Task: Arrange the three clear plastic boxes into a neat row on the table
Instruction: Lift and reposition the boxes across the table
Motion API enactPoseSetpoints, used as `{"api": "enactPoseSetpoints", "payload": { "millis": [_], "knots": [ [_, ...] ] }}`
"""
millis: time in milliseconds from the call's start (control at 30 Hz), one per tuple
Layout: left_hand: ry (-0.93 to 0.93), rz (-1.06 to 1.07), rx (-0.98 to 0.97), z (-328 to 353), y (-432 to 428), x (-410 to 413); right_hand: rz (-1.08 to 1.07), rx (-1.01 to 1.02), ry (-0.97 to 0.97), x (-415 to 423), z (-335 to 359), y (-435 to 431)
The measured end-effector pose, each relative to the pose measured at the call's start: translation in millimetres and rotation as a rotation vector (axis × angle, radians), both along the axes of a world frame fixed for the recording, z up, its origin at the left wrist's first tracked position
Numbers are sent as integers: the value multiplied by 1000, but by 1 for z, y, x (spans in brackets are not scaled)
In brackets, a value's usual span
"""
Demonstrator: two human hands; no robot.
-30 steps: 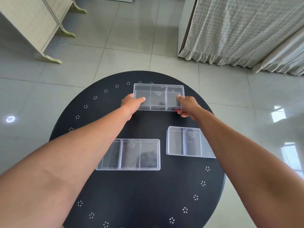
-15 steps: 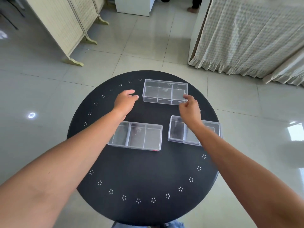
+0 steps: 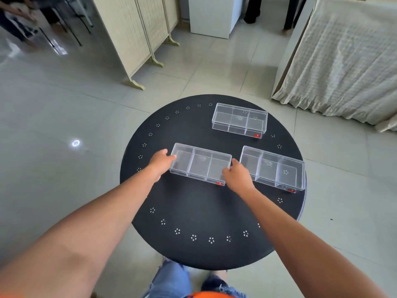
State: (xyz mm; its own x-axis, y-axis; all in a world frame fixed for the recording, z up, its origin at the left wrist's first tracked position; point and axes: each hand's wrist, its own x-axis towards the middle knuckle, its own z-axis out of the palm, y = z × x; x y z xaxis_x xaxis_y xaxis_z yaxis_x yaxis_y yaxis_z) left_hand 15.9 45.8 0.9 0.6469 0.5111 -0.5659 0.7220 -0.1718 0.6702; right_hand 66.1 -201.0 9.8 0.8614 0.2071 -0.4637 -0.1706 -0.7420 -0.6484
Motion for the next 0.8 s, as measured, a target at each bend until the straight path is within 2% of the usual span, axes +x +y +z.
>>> {"api": "enactPoseSetpoints", "payload": {
  "millis": [167,367,800],
  "knots": [
    [-73,-22,-55,-11,0,-13,-128,58,105,-8,-6,8],
    [-93,-8,-31,-11,15,-28,-260,127,83,-29,-13,22],
    [-107,55,22,-18,114,-112,-279,254,103,-102,-9,111]
  ]
}}
